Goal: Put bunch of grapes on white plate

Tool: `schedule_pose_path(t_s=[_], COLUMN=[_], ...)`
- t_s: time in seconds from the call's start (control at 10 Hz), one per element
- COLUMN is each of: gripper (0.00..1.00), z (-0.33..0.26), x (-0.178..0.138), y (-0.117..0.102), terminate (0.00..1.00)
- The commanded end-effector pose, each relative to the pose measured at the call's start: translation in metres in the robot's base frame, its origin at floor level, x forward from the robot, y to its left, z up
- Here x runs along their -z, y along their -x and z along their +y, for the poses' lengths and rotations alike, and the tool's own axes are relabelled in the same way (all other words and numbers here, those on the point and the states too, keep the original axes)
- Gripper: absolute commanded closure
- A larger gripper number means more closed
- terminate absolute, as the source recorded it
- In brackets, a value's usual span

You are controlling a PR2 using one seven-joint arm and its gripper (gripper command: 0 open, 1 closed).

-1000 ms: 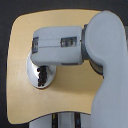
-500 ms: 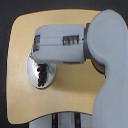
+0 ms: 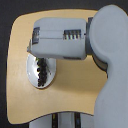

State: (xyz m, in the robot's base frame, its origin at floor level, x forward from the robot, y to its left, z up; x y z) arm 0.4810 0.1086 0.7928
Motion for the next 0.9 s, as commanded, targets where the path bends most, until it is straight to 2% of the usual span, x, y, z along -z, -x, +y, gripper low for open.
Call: schedule_pose_path(t_s=[0.0, 0.3, 0.5, 0.8], gripper=[0.0, 0.0, 0.0, 0.0], z=[0.004, -0.015, -0.039, -0.135], x=[-0.096, -0.13, -0.129, -0.113], y=[-0.026, -0.04, -0.041, -0.054], terminate=[0.0, 0.0, 0.0, 0.0])
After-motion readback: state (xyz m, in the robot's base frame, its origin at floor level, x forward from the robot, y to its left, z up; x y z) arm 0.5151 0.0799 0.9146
